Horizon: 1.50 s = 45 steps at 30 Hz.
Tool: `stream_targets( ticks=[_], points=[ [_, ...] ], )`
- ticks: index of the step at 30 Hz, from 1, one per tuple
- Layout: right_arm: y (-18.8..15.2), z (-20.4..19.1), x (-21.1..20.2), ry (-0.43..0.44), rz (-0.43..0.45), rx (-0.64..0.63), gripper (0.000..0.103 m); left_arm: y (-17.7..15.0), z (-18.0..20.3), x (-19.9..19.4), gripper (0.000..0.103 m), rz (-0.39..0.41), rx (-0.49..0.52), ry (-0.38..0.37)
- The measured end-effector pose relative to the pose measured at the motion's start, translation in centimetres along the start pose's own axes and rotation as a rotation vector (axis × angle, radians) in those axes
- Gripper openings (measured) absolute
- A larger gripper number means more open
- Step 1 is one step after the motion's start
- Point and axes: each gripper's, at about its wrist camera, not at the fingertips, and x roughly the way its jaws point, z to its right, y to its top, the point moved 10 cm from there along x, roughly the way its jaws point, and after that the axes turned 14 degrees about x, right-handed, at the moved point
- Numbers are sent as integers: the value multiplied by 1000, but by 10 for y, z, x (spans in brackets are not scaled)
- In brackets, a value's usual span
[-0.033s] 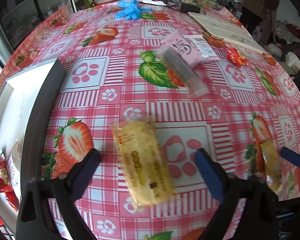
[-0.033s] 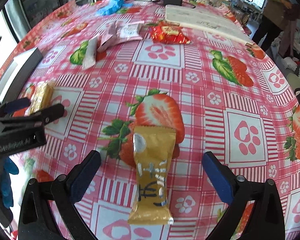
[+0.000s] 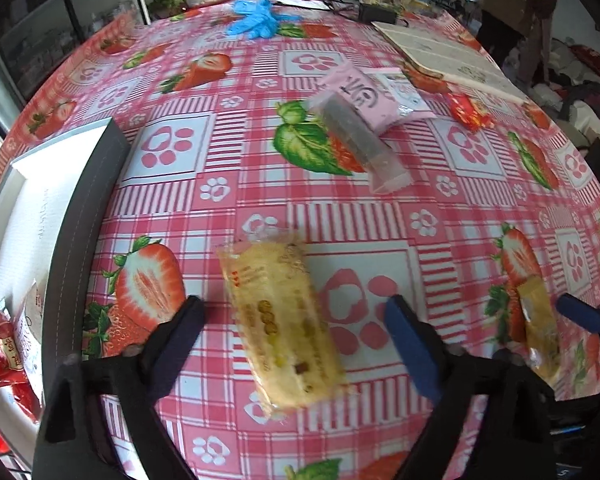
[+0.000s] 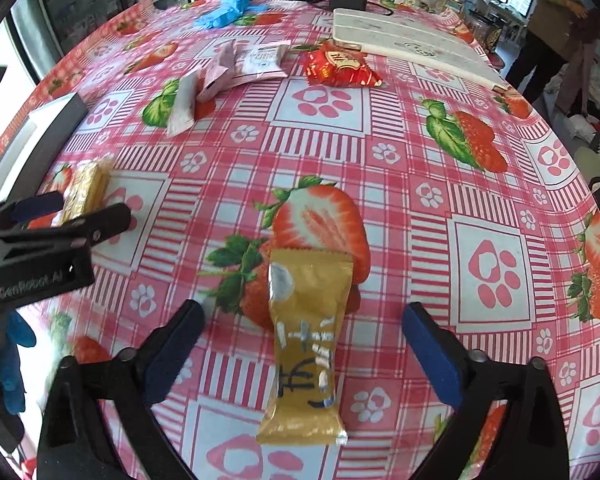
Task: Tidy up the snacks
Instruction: 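Close left gripper on yellow cake packet while right gripper closes on gold bar, then carry both packets into the white tray and open both grippers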
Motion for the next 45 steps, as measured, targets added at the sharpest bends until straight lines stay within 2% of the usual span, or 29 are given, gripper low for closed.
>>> stream_targets(
  ticks=[1, 2, 3, 4, 5, 6, 7, 9, 11, 16, 22, 27, 35, 41, 45],
  points=[
    [-1, 0, -1, 1, -4, -2, 88, 0, 3, -2, 76, 0, 7, -3],
    [-2, 0, -4, 1, -6, -4, 85, 0, 6, -3, 64, 0, 16, -6],
    [-3, 0, -6, 1, -8, -6, 78, 1, 10, -5, 47, 4, 25, -13],
    [-3, -1, -7, 3, -8, -11, 67, 1, 12, -7, 39, 9, 33, -20],
    [-4, -2, -10, 7, -7, -13, 59, 0, 15, -9, 39, 8, 36, -39],
    [-4, -2, -12, 10, -3, -14, 31, -1, 16, -10, 39, 8, 27, -59],
    [-3, -2, -14, 19, -7, -7, 27, -3, 16, -12, 39, 7, 11, -84],
    [-5, -2, -15, 61, -17, 18, 27, -10, 16, -18, 39, 7, -36, -144],
    [-10, -1, -19, 121, -30, 55, 27, -14, 14, -28, 39, 19, -52, -159],
    [-18, 0, -27, 203, -58, 124, 26, -19, 5, -54, 39, 50, -50, -162],
    [-12, -19, -40, 266, -61, 130, 26, -10, -25, -102, 39, 152, -37, -125],
    [-1, -59, -53, 310, -60, 64, 27, -11, -72, -130, 39, 197, -56, -63],
    [17, -152, -66, 376, -58, -66, 26, -31, -170, -148, 39, 214, -140, 106],
    [26, -227, -66, 404, -71, -171, 27, -52, -222, -136, 39, 189, -237, 126],
    [29, -271, -64, 437, -105, -210, 26, -67, -241, -125, 39, 172, -270, 132]
  ],
)
